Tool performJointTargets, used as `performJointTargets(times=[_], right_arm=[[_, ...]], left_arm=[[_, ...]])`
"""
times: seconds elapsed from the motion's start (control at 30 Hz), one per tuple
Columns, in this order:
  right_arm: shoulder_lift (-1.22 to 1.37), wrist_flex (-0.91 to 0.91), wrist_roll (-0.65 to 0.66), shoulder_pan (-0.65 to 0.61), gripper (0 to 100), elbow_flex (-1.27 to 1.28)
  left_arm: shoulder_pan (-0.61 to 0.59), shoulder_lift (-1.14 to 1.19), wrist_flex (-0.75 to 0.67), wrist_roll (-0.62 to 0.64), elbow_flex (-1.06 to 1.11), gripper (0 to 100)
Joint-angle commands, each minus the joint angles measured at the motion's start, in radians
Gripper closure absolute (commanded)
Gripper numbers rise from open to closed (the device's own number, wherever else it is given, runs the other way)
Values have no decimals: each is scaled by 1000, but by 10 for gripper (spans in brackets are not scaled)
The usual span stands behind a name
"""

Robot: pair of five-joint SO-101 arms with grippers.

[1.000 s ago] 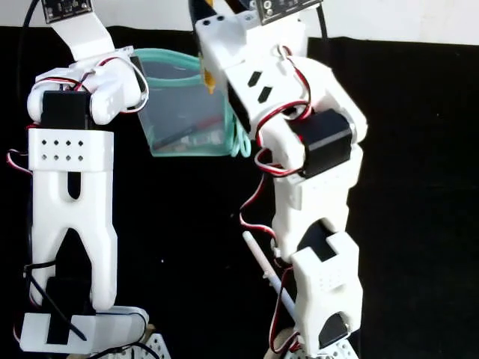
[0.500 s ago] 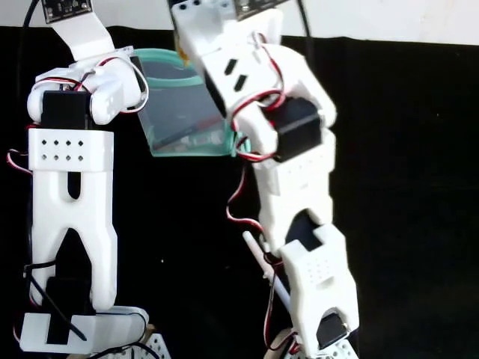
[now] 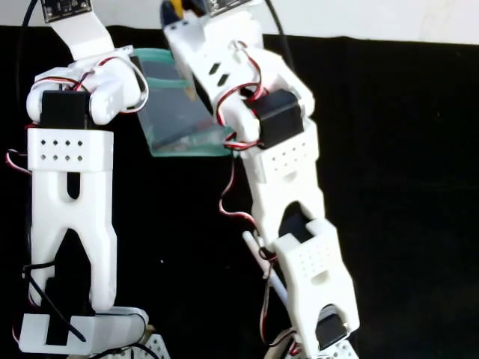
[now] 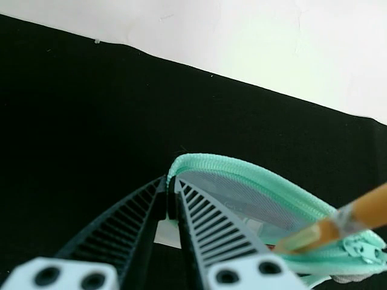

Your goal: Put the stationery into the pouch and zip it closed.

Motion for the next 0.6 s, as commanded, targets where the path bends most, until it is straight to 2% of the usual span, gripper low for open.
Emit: performJointTargets(times=[0.0, 0.43, 0.57], right_arm=[[-10, 104, -3, -4, 991, -101], [-4, 338, 2, 12, 988, -97], [-4, 371, -5, 42, 896, -94]], left_arm=[[25, 67, 3, -6, 12, 994], [27, 67, 3, -6, 12, 994], [27, 67, 3, -6, 13, 994]])
